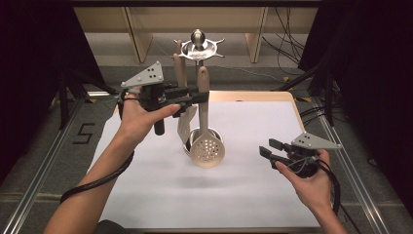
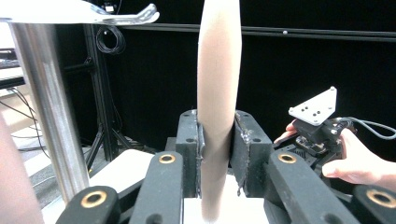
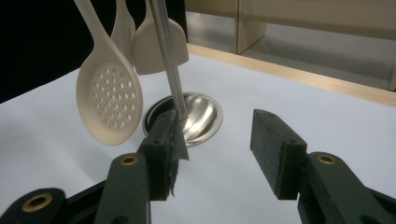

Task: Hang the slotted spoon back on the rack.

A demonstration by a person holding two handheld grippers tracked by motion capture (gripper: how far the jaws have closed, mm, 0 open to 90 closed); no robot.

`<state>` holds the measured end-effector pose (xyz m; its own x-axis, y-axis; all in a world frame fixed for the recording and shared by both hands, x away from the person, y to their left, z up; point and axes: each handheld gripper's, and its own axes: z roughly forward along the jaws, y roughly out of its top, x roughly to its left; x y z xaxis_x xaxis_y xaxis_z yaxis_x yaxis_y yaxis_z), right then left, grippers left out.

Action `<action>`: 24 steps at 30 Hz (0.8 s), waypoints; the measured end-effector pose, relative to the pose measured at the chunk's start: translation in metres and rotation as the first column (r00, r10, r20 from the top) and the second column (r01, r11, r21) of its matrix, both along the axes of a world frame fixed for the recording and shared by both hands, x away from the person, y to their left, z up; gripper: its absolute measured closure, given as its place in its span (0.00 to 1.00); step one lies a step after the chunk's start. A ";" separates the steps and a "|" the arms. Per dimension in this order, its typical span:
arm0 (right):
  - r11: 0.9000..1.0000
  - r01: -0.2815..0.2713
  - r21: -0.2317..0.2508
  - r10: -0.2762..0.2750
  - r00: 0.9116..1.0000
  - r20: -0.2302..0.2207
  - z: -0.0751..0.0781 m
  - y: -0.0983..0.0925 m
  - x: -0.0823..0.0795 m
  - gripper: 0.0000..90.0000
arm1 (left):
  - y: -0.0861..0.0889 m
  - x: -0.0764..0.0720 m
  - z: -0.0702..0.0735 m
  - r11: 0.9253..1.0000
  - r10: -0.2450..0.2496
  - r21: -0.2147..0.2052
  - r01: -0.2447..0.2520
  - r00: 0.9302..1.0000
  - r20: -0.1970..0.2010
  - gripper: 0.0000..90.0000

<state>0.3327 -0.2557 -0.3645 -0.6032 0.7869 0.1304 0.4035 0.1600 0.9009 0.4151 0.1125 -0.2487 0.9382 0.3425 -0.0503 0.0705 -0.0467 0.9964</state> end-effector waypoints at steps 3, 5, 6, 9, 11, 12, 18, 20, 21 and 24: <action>1.000 -0.002 -0.009 0.002 1.000 0.004 0.000 0.000 0.000 0.59 | 0.001 0.001 0.000 1.000 -0.001 0.003 0.001 1.000 -0.002 0.82; 1.000 -0.008 -0.022 0.008 1.000 0.023 0.000 -0.001 0.001 0.59 | 0.002 0.002 0.001 1.000 -0.001 0.002 0.001 1.000 -0.006 0.82; 1.000 -0.004 -0.011 0.004 1.000 0.008 0.000 0.000 0.000 0.59 | 0.003 0.003 0.001 1.000 -0.001 0.003 0.001 1.000 -0.006 0.82; 1.000 -0.010 -0.024 0.011 1.000 0.019 0.001 -0.001 0.001 0.59 | 0.005 0.005 0.001 1.000 0.003 0.000 -0.003 1.000 -0.012 0.82; 0.999 -0.013 -0.029 0.014 0.999 0.035 -0.001 -0.001 0.002 0.59 | 0.006 0.007 0.001 1.000 0.006 0.000 -0.006 1.000 -0.012 0.82; 1.000 -0.011 -0.006 0.011 1.000 0.009 -0.001 0.001 0.001 0.59 | 0.007 0.008 0.002 1.000 0.009 0.001 -0.009 1.000 -0.013 0.82; 1.000 -0.006 -0.028 0.008 0.999 0.050 -0.002 0.000 0.003 0.59 | 0.009 0.011 0.001 1.000 0.009 0.000 -0.009 1.000 -0.020 0.82; 1.000 -0.002 -0.029 0.004 0.998 0.065 -0.002 0.001 0.004 0.59 | 0.010 0.012 0.001 1.000 0.010 -0.001 -0.010 1.000 -0.023 0.82; 1.000 -0.003 -0.028 0.005 0.998 0.063 -0.002 0.001 0.004 0.59 | 0.011 0.013 0.001 1.000 0.009 -0.001 -0.009 1.000 -0.023 0.82; 0.999 -0.017 -0.031 0.019 0.999 0.036 -0.001 0.001 0.003 0.59 | 0.011 0.015 0.000 1.000 0.008 0.003 -0.008 0.999 -0.031 0.82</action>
<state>0.3359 -0.2545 -0.3658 -0.6213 0.7791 0.0836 0.3670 0.1950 0.9095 0.4305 0.1238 -0.2486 0.9335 0.3498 -0.0785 0.1017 -0.0486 0.9936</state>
